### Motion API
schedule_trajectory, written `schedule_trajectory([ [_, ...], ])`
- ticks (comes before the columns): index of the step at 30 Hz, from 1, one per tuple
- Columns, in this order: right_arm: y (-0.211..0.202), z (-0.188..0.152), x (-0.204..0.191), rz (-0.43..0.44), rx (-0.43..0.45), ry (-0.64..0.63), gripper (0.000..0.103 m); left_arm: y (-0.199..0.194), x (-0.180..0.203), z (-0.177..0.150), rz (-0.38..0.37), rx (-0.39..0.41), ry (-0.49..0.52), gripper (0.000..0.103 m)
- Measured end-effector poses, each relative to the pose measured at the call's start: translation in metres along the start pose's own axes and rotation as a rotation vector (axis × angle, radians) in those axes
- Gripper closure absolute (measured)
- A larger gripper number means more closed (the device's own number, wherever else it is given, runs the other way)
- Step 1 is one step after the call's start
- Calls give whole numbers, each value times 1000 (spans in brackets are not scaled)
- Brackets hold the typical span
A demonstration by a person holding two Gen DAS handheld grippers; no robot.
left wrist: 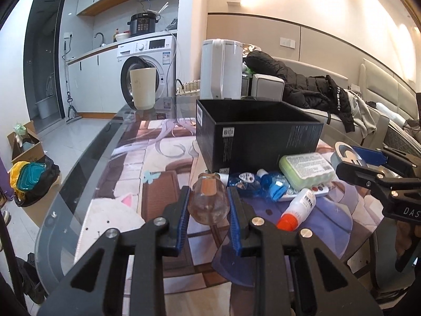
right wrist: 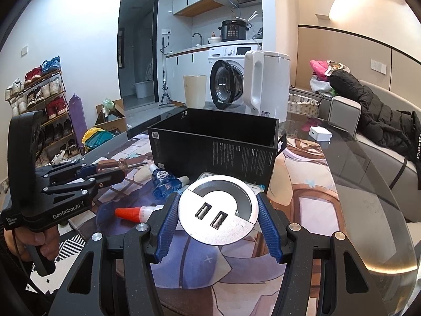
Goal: Organize rigid objects
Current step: 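Grasp the clear-handled screwdriver with the left tool and lift it while the right tool holds the hub, then carry the hub and screwdriver over the black box and open both tools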
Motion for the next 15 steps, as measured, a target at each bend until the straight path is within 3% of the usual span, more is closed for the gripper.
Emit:
schedule_trajectory([
  [15,-4,27,15,-4,55,-21,44,-8,14,41,5,59,12,78],
])
Point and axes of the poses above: each gripper's, at about its wrist camera, not at the fingertips, and y roughly the way its jaws point, x to its right, z to its top, the point moved 6 cm from there along y, roughly the way its jaws point, and after that the axes turned 13 degrees about -y, right-handed, at the moved point
